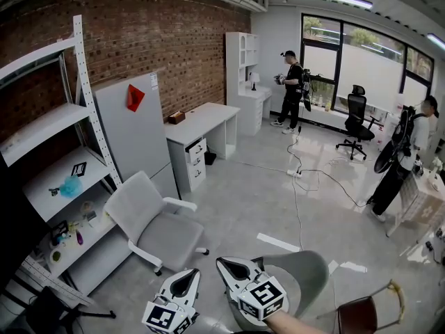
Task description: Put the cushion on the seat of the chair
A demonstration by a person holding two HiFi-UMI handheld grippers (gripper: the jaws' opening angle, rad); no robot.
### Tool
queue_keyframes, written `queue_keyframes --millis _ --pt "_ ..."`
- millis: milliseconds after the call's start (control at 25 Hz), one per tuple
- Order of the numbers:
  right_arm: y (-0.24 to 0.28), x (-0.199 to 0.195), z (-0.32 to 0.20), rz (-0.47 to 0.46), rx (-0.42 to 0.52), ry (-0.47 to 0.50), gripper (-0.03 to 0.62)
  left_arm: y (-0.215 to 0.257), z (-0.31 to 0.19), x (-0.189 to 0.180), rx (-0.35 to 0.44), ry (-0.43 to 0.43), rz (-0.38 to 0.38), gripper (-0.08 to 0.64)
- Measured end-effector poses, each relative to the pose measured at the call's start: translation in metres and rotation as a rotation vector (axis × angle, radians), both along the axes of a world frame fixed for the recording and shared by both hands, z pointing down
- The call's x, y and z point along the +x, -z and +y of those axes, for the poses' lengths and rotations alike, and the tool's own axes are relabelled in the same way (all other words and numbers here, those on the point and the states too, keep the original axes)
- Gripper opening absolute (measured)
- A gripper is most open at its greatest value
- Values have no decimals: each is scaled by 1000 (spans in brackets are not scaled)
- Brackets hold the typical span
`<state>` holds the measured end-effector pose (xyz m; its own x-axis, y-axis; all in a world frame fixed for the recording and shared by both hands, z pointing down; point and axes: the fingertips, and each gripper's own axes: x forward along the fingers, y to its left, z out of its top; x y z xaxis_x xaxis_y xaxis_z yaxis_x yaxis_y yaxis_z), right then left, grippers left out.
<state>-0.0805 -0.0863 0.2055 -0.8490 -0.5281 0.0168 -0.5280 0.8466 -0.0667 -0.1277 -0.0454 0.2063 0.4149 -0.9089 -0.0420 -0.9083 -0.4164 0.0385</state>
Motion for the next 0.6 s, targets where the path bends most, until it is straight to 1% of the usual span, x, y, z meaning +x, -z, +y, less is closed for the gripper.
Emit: queue_keyframes --millis 200,360,520,600 --pt "-3 2 1 1 0 -11 8 -3 2 -1 -4 0 6 11" --pt "-9 3 3 -13 -20 -3 8 -7 4 0 -10 -3 7 11" --pt "-17 4 3 10 -13 -6 6 -11 4 0 -18 1 6 11" --pt "-18 5 3 -4 -28 -6 6 -12 4 -1 -22 3 2 11"
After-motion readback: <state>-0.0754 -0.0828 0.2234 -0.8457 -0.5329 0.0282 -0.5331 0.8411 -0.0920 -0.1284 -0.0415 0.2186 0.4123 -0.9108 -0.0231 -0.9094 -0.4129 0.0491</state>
